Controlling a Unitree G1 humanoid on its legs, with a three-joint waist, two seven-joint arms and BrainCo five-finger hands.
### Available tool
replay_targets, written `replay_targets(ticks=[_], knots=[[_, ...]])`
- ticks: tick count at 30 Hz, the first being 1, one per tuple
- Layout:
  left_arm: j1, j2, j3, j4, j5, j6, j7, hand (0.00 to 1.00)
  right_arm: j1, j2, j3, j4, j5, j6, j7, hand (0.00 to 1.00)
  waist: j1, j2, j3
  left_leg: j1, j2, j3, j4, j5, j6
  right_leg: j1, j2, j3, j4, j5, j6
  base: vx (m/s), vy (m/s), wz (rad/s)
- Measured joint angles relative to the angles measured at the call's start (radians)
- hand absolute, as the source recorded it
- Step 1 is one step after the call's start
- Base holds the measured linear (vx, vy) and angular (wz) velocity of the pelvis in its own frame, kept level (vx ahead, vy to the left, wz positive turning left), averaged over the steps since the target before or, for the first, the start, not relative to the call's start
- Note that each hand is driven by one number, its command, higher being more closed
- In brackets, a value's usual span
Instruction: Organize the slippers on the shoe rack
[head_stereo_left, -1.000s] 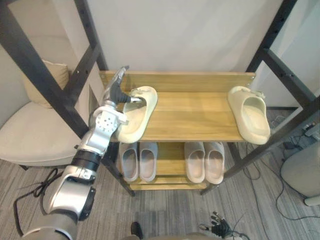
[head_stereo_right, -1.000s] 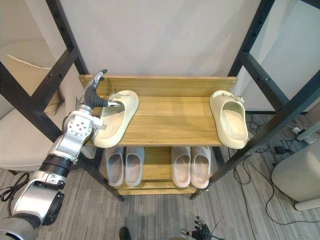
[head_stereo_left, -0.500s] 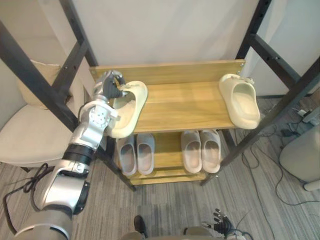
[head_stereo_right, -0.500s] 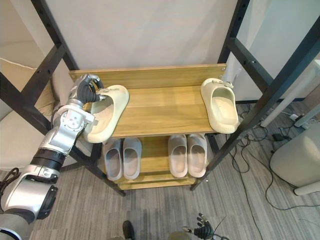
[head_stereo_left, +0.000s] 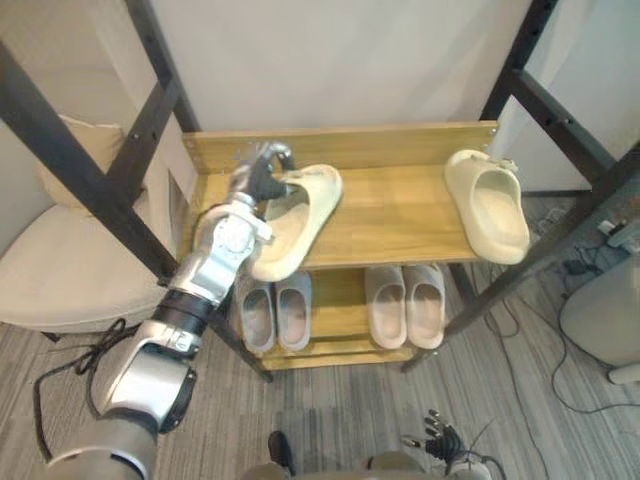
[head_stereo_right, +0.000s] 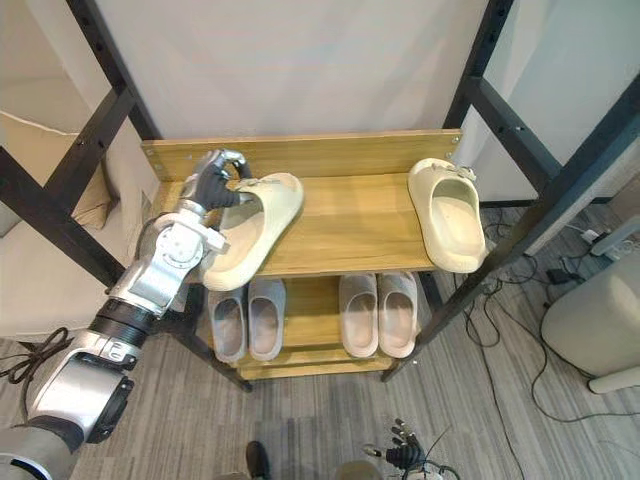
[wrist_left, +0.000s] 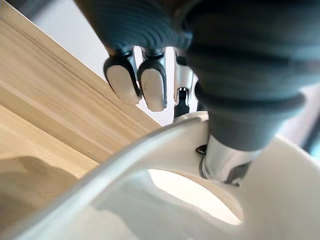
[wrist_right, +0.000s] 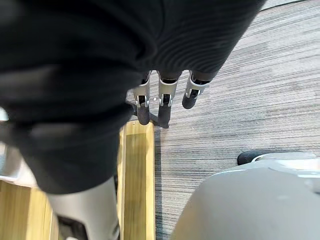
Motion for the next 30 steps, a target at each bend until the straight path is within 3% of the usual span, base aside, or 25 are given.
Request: replay_targets(ticks=[7, 10, 16, 30], knots=[[-0.073, -0.054, -0.015, -0.015, -0.008, 0.001, 0.004, 1.0, 0.03, -0.022, -0.009, -0.019, 0.007, 0.002, -0.001, 0.0, -0.023, 0.046, -0.004, -0.01, 0.005, 0.041, 0.0, 0.005, 0.0, -0.043, 0.004, 0.046, 0.011, 0.002, 0.01, -0.11, 0.018, -0.18], [-0.119, -0.056, -0.029, -0.007, -0.012, 0.001, 0.006, 1.0, 0.043, -0.018, -0.022, -0.042, 0.023, 0.002, -0.001, 0.0, -0.04, 0.048, -0.005, -0.01, 0.006, 0.056, 0.0, 0.007, 0.0, -0.054, 0.004, 0.063, 0.017, 0.005, 0.016, -0.04, 0.019, -0.16], [-0.198, -0.065, -0.033, 0.1, -0.015, 0.007, 0.044, 1.0, 0.074, 0.001, -0.043, -0.083, 0.041, -0.001, -0.004, 0.0, -0.045, 0.049, -0.005, -0.011, 0.005, 0.089, 0.0, 0.012, 0.006, -0.079, 0.003, 0.095, 0.031, 0.005, 0.021, -0.01, 0.021, -0.15], [-0.199, -0.093, 0.047, 0.209, -0.028, 0.052, 0.046, 1.0, 0.126, 0.01, -0.05, -0.161, 0.065, -0.004, -0.004, 0.0, -0.056, 0.056, -0.004, -0.027, 0.012, 0.121, 0.0, 0.01, 0.004, -0.113, 0.005, 0.122, 0.043, 0.006, 0.024, -0.01, 0.006, -0.06]])
